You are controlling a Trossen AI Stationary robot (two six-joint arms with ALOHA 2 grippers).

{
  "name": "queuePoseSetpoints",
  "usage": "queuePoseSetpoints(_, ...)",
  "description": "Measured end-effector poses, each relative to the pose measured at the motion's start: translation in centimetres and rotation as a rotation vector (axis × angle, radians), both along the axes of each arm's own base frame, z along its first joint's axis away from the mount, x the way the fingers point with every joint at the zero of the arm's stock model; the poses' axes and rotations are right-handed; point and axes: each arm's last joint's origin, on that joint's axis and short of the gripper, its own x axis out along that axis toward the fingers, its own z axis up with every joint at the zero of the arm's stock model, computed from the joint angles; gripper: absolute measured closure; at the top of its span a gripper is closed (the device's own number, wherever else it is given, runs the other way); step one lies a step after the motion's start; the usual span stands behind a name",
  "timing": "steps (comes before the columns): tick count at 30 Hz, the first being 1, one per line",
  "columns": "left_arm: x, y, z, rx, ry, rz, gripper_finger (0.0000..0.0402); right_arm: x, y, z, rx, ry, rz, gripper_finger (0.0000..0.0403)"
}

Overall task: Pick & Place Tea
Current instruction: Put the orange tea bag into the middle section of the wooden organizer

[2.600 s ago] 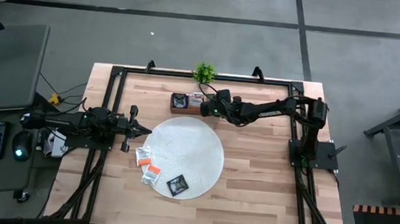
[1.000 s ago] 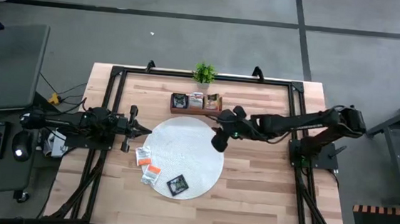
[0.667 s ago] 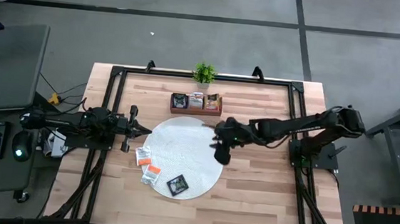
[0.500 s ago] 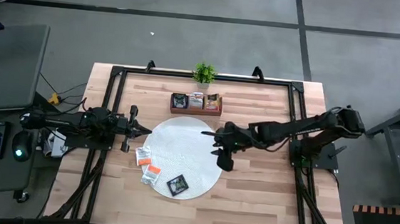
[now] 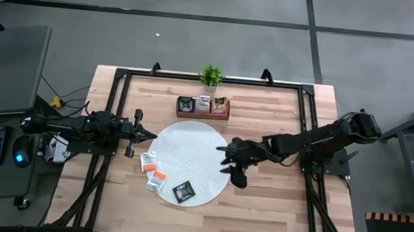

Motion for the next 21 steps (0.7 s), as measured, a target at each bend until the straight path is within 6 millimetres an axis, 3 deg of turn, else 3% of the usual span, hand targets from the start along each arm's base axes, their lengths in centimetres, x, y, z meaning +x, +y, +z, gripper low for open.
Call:
queuePoseSetpoints(10, 0.0, 0.0, 0.0, 0.000, 0.000, -0.001, 0.0401, -3.6, 1.0, -2.7, 0.151, -0.233, -0.115, 0.0270)
queuePoseSetpoints(21, 0.0, 0.0, 0.0, 0.000, 0.000, 0.000, 0.0401, -9.6, -2.2, -4.7, 0.127, -0.383, -0.307, 0.0315)
